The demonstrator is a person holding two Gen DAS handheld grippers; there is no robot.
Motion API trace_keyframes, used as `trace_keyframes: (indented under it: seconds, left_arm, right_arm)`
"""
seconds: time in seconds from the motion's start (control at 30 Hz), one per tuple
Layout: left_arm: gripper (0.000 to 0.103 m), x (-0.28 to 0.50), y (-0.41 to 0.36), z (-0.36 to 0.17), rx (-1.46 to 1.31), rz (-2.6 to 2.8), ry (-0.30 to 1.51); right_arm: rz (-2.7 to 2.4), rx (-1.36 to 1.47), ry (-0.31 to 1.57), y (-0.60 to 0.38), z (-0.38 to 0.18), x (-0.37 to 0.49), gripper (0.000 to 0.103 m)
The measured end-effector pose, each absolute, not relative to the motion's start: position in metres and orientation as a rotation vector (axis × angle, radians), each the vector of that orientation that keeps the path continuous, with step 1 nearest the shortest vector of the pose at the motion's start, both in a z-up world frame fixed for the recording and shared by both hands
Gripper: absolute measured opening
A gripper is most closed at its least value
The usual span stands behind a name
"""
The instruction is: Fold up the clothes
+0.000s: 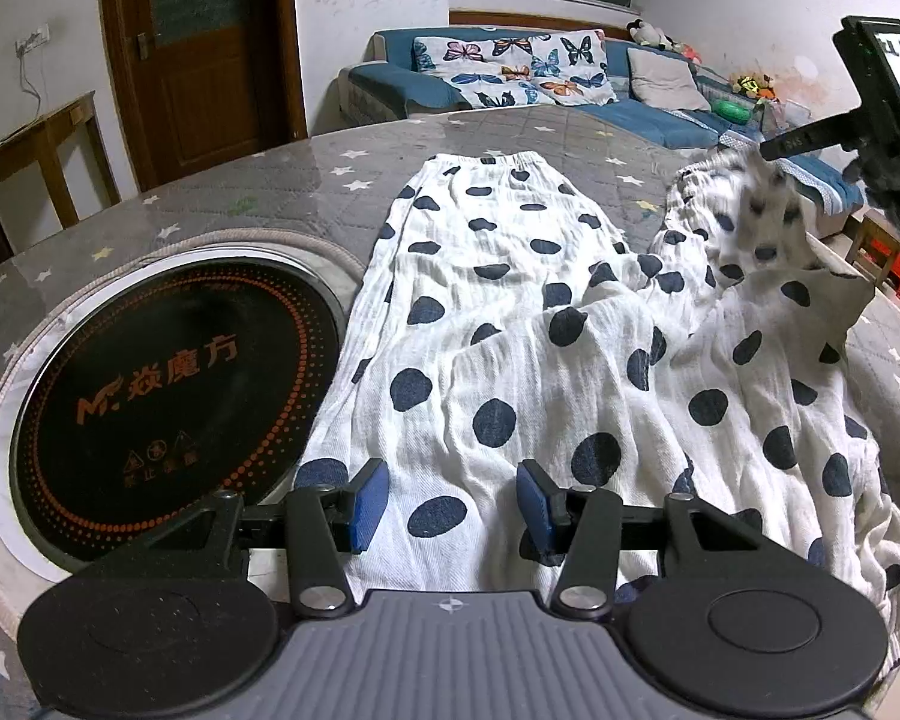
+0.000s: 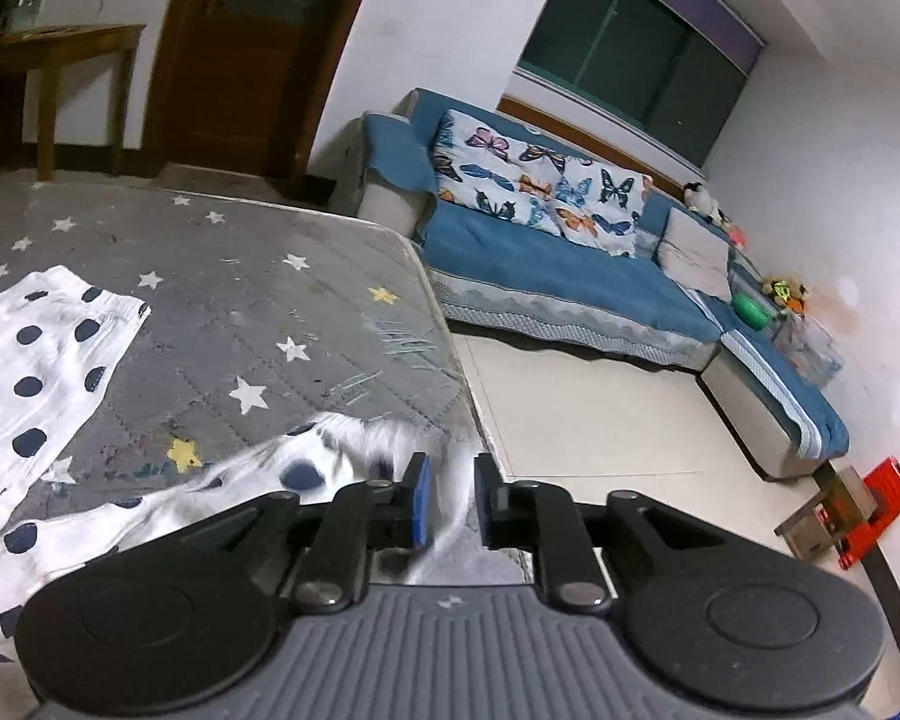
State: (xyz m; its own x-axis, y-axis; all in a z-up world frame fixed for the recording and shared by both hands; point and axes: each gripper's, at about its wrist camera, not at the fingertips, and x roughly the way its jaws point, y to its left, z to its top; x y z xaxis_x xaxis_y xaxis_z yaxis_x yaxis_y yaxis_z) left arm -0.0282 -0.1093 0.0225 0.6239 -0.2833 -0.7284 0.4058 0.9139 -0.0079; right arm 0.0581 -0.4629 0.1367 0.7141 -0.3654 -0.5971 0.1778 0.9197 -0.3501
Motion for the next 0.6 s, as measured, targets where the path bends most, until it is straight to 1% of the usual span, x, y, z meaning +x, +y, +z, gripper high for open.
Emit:
trace_keyframes:
  seconds: [0.03,0.17,0.27,0.37,0.6]
  left_arm:
    - [0.051,-0.028,-0.109,0.023,0.163,-0.396,0.806]
    - [0.051,-0.031,-0.106,0.026,0.151,-0.39,0.806]
    - [0.051,-0.037,-0.1,0.029,0.133,-0.376,0.801]
    - [0.051,-0.044,-0.091,0.034,0.127,-0.348,0.787]
    - [0.052,-0.061,-0.066,0.039,0.133,-0.274,0.761]
  right_arm:
    - [-0.294,-0.276,0.71,-0.458,0.137,0.056,0.025]
    - [-0.135,-0.203,0.711,-0.432,0.142,0.055,0.026]
    - [0.043,-0.119,0.731,-0.402,0.143,0.063,0.033]
    - [0.173,-0.086,0.775,-0.363,0.136,0.081,0.033]
    - [0.283,-0.137,0.843,-0.295,0.112,0.127,0.038]
